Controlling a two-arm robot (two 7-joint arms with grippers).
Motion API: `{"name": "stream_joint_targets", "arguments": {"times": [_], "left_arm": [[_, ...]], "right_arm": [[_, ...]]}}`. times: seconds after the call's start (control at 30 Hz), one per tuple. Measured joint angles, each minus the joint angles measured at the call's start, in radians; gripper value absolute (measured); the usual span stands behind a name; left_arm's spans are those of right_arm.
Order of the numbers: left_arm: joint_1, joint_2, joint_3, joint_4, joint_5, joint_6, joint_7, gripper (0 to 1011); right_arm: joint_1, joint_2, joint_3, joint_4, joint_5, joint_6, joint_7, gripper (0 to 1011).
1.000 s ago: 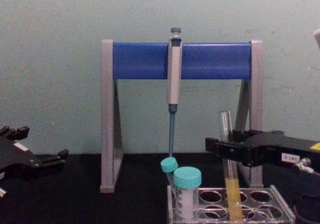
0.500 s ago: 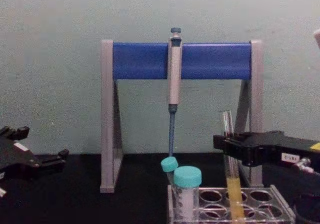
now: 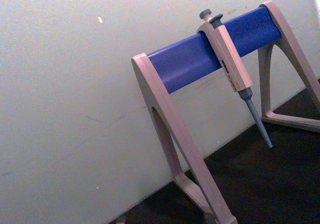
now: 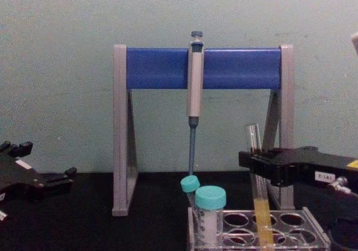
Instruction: Pick up the test tube from the test tube rack, shake it, then place it back into the test tube rack.
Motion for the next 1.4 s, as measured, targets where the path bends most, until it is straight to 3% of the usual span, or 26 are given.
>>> {"name": "stream_joint_targets", "arguments": {"times": [0.23, 0.67, 0.87, 1.17, 1.4], "left_arm": [[0.0, 0.0, 0.0, 0.0, 0.0, 0.0, 0.0, 1001], [0.0, 0.0, 0.0, 0.0, 0.0, 0.0, 0.0, 1001], [0.0, 0.0, 0.0, 0.0, 0.0, 0.0, 0.0, 1001], [0.0, 0.0, 0.0, 0.0, 0.0, 0.0, 0.0, 1001], [0.0, 0.0, 0.0, 0.0, 0.0, 0.0, 0.0, 1001]], "right_arm": [[-0.003, 0.003, 0.002, -0.003, 0.002, -0.006, 0.004, 232], [-0.047, 0.034, 0.048, -0.114, 0.044, -0.049, -0.009, 232], [-0.068, 0.033, 0.086, -0.16, 0.052, -0.118, -0.031, 232], [-0.069, 0.007, 0.114, -0.155, 0.026, -0.201, -0.051, 232], [-0.054, -0.009, 0.101, -0.13, 0.023, -0.229, -0.004, 232]]}}
